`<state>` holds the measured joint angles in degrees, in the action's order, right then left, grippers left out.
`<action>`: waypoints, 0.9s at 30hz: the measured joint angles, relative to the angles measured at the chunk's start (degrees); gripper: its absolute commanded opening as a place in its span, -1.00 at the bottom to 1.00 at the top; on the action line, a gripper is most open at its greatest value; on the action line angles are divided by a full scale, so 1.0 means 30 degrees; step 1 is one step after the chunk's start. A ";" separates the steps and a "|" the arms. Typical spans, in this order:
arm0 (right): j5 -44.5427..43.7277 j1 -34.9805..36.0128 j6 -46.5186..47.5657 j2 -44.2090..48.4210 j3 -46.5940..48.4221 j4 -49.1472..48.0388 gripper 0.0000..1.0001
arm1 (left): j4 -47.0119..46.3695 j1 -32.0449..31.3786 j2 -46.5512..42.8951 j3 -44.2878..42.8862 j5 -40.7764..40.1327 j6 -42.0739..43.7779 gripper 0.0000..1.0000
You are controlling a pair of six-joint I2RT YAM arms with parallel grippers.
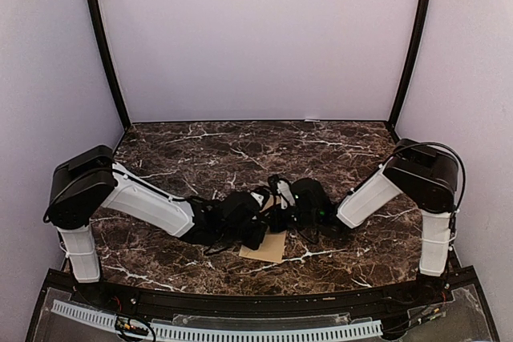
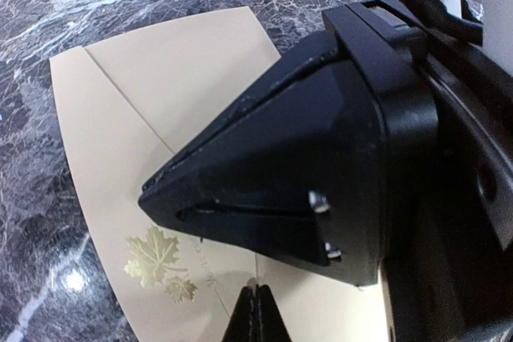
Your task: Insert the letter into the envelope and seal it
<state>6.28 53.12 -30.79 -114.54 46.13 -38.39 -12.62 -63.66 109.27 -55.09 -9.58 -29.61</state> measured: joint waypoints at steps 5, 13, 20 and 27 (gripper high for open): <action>-0.0080 0.0007 0.0000 0.0007 -0.0160 -0.0262 -1.00 | -0.0051 -0.0510 -0.0532 0.0911 -0.0685 -0.0984 -1.00; -0.0379 0.0109 -0.0015 0.0219 -0.0495 -0.0357 -1.00 | -0.0576 -0.1005 -0.2069 0.3220 -0.1843 -0.2761 -1.00; -0.1158 0.0466 -0.0357 0.1020 -0.1158 0.0204 -1.00 | -0.1377 -0.1056 -0.2433 0.4146 -0.2535 -0.3701 -1.00; -0.2725 0.1639 -0.0933 0.2506 -0.1814 0.2244 -1.00 | 0.0495 -0.1166 -0.2448 0.3351 -0.3942 -0.3927 -1.00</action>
<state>-1.89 58.04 -33.58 -107.02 40.69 -31.66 -11.14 -67.16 101.93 -45.04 -21.41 -41.39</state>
